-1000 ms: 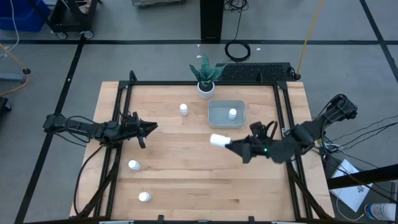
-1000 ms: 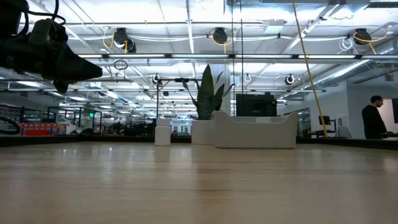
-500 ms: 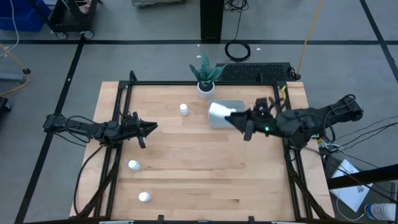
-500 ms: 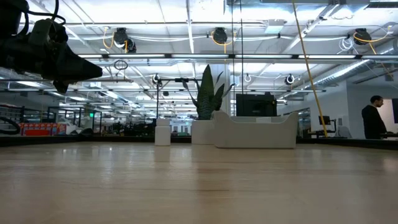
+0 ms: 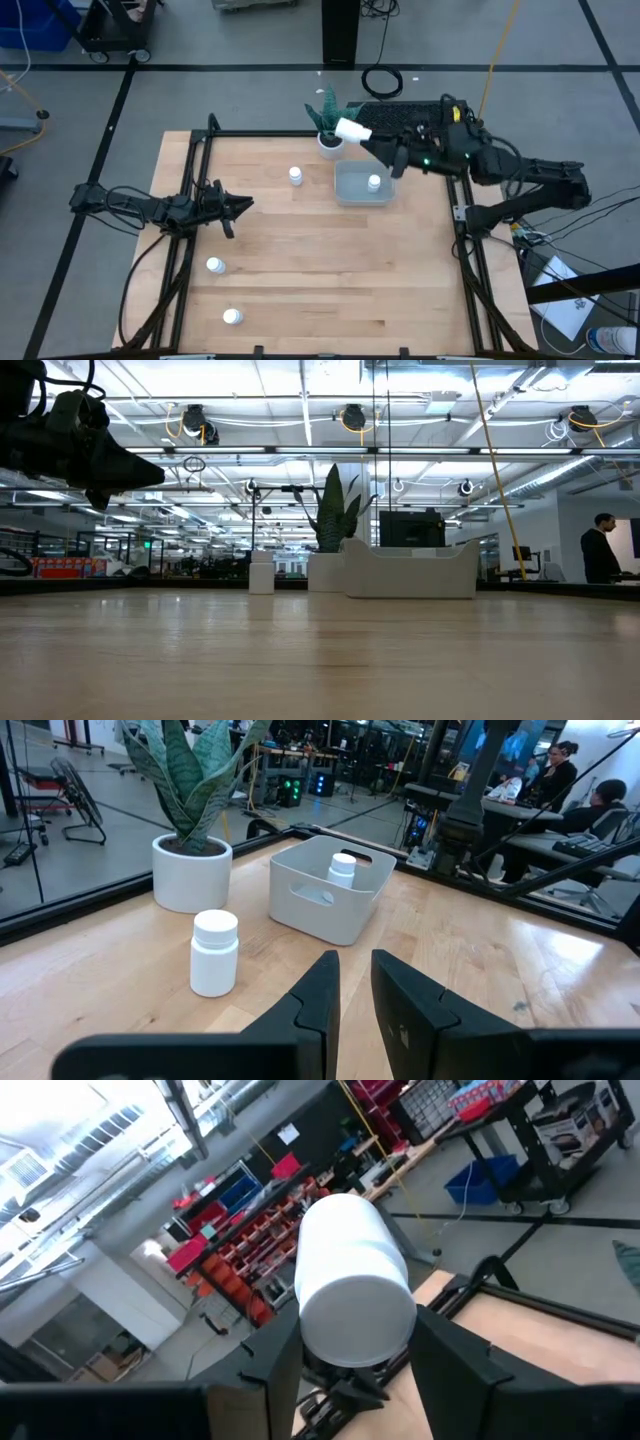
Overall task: Pick and place pill bottles into a basket
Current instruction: Put the white pill bottle into the gray bin
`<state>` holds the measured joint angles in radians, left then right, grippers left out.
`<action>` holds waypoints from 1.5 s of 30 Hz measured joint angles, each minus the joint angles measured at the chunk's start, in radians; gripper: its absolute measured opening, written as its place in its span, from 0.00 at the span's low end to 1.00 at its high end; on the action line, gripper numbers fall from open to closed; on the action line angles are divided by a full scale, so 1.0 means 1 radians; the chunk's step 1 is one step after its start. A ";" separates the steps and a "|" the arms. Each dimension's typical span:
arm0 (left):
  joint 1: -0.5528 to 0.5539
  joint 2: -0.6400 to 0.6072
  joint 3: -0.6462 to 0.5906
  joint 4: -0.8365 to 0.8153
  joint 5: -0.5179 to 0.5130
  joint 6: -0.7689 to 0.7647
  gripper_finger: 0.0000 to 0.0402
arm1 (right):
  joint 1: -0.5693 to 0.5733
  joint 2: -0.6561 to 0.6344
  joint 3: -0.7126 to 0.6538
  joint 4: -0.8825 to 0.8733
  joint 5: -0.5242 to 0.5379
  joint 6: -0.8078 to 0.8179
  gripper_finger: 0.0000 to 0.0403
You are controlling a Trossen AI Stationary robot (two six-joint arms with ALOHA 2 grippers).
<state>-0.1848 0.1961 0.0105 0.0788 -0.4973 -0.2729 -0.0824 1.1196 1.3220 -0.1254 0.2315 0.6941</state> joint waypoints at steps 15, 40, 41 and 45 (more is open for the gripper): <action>0.000 0.000 0.000 0.000 0.000 0.000 0.16 | -0.251 0.139 0.022 -0.062 -0.299 0.022 0.37; 0.000 0.000 0.000 0.000 0.000 0.000 0.16 | -0.357 0.686 0.753 -1.447 -0.275 -0.420 0.37; 0.000 0.000 0.000 0.000 0.000 0.000 0.16 | -0.356 0.690 0.749 -1.447 -0.266 -0.424 0.37; 0.000 0.000 0.000 0.000 0.000 0.000 0.16 | -0.347 0.687 0.740 -1.443 -0.261 -0.421 0.37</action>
<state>-0.1848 0.1959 0.0105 0.0788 -0.4970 -0.2729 -0.4293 1.8069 2.0621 -1.5689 -0.0299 0.2735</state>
